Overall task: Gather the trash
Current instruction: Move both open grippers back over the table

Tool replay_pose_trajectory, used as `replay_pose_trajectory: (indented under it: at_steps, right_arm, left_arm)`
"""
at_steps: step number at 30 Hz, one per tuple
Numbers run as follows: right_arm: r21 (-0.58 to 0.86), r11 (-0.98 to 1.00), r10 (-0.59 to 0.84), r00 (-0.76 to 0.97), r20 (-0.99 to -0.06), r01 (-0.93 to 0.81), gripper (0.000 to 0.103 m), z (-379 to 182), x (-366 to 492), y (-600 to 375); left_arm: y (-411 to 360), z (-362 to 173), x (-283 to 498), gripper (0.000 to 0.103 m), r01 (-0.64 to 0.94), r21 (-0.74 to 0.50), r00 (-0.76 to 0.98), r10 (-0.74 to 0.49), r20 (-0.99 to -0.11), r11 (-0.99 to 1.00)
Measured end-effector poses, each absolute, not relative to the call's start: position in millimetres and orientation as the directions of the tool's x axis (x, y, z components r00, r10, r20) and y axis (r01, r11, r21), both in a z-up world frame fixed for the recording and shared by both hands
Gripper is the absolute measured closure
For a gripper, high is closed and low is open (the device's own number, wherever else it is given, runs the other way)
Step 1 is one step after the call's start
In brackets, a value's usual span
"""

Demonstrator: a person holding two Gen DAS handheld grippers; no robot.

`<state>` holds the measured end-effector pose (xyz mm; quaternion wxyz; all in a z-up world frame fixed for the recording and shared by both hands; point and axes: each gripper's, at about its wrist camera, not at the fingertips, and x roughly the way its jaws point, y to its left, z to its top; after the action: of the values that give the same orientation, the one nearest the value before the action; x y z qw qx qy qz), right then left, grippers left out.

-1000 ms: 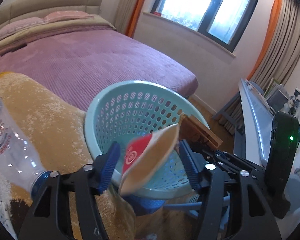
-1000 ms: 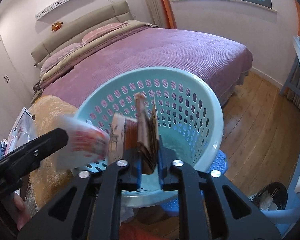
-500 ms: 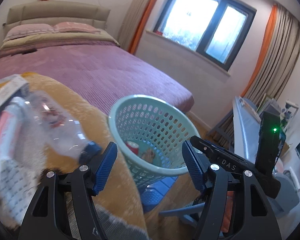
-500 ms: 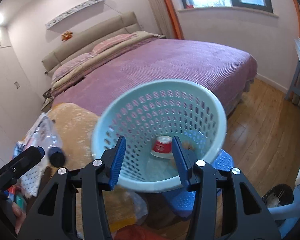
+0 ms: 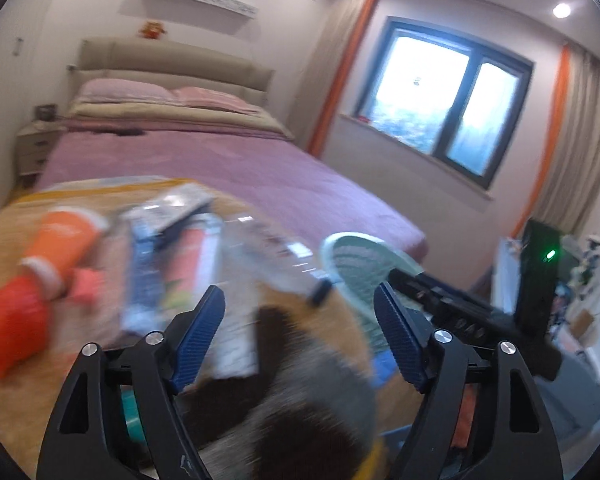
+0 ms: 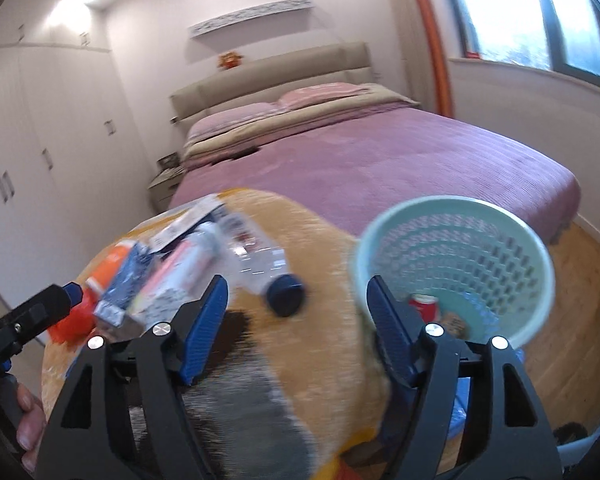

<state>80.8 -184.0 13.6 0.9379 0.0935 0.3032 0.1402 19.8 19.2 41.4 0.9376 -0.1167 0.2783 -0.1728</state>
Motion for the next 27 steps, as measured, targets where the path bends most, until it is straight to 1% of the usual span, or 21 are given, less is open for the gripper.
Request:
replay_pose_trajectory:
  at_steps: [2,4,5,9,13,16,18,20,22,24,27]
  right_arm:
    - [0.257,0.936,0.345,0.756,-0.555,-0.239,0.034,9.3,79.7,-164.6]
    - [0.255,0.929,0.368,0.732,-0.573,-0.268,0.034,2.9,79.9,-146.3]
    - [0.253,0.927,0.374,0.724,-0.58,-0.276,0.034,-0.7,77.8,-139.1]
    - [0.259,0.915,0.404,0.678,-0.615,-0.31,0.034,-14.1,79.0,-111.3]
    - [0.27,0.904,0.425,0.642,-0.638,-0.331,0.034,-21.4,82.7,-92.9]
    - [0.261,0.907,0.419,0.631,-0.653,-0.331,0.034,-26.2,84.0,-84.6]
    - [0.261,0.907,0.417,0.623,-0.662,-0.329,0.034,-28.7,85.7,-82.1]
    - [0.259,0.908,0.414,0.617,-0.669,-0.328,0.034,-31.0,87.2,-79.6]
    - [0.243,0.917,0.395,0.631,-0.668,-0.317,0.034,-30.0,89.6,-81.3]
    - [0.22,0.93,0.365,0.657,-0.66,-0.296,0.034,-24.9,94.9,-88.4]
    - [0.173,0.949,0.312,0.7,-0.642,-0.264,0.034,-13.7,111.7,-103.9]
  left_arm:
    - [37.4,37.5,7.7,0.027,0.206,-0.277,0.8,-0.324,-0.504,0.939]
    - [58.1,31.3,-3.4,0.021,0.139,-0.248,0.811,-0.253,-0.527,0.959]
    - [69.1,27.4,-8.2,0.02,0.104,-0.239,0.813,-0.221,-0.539,0.965]
    - [103.2,8.0,-18.0,0.02,0.049,-0.247,0.781,-0.191,-0.595,0.968]
    - [113.1,-13.2,-14.6,0.02,0.025,-0.214,0.715,-0.167,-0.679,0.976]
    - [113.9,-23.3,-10.0,0.022,0.034,-0.205,0.684,-0.173,-0.709,0.978]
    - [113.7,-27.3,-8.3,0.022,0.026,-0.179,0.679,-0.149,-0.719,0.983]
    - [112.9,-29.4,-4.6,0.024,0.012,-0.139,0.675,-0.111,-0.729,0.99]
    - [114.7,-30.3,-3.2,0.029,0.009,-0.115,0.674,-0.091,-0.733,0.993]
    - [119.8,-30.4,-0.6,0.03,0.007,-0.117,0.672,-0.091,-0.735,0.993]
    - [127.0,-35.3,-0.3,0.04,-0.004,-0.13,0.667,-0.094,-0.739,0.992]
